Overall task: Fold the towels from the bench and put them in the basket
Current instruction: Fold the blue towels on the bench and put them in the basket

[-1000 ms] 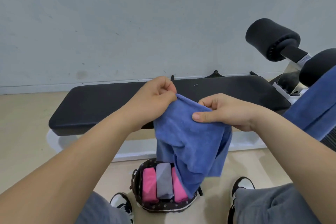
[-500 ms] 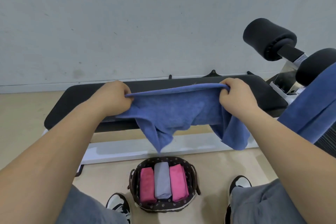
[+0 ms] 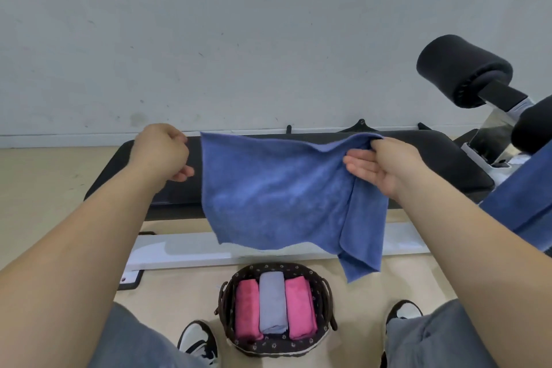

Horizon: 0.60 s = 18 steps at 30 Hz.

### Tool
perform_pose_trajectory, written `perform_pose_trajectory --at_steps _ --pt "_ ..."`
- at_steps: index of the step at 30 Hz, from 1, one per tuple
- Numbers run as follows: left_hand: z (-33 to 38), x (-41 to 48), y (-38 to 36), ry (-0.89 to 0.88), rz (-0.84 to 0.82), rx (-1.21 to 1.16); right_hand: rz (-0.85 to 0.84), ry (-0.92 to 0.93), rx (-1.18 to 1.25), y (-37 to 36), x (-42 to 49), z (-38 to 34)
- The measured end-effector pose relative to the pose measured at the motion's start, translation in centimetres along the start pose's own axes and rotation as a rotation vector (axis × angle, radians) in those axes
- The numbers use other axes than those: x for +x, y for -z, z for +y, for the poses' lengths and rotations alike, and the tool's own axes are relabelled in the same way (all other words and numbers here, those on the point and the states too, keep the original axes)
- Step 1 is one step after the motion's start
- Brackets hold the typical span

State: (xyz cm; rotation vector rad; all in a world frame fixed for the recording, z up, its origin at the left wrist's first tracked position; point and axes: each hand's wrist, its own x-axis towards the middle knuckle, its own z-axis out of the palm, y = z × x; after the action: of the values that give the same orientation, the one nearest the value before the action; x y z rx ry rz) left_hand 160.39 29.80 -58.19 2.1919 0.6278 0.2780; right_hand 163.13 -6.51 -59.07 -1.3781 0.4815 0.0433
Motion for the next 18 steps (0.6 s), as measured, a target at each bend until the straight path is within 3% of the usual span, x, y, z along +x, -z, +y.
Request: perform_pose_trajectory --at_steps 2,8,10,12,18 --pt "0.1 -0.6 -1.0 0.046 -0.045 -0.125 -0.052 -0.012 0.013 -1.2 0.2 1.0" --pt "-0.2 -1.6 -5.0 -0.144 -0.335 0.171 -0.007 -0.011 0.016 -4.0 1.0 2.8" --pt "-0.7 -0.8 -5.7 -0.207 -0.332 0.384 0.020 -0.007 0.014 -4.2 1.4 3.2" --pt "-1.3 0.2 -6.2 -0.204 -0.320 0.450 0.045 -0.007 0.018 -4.4 1.7 3.4" --pt "-2.0 2.1 -7.1 -0.136 -0.167 0.161 0.224 0.049 -0.037 -4.3 3.5 3.6"
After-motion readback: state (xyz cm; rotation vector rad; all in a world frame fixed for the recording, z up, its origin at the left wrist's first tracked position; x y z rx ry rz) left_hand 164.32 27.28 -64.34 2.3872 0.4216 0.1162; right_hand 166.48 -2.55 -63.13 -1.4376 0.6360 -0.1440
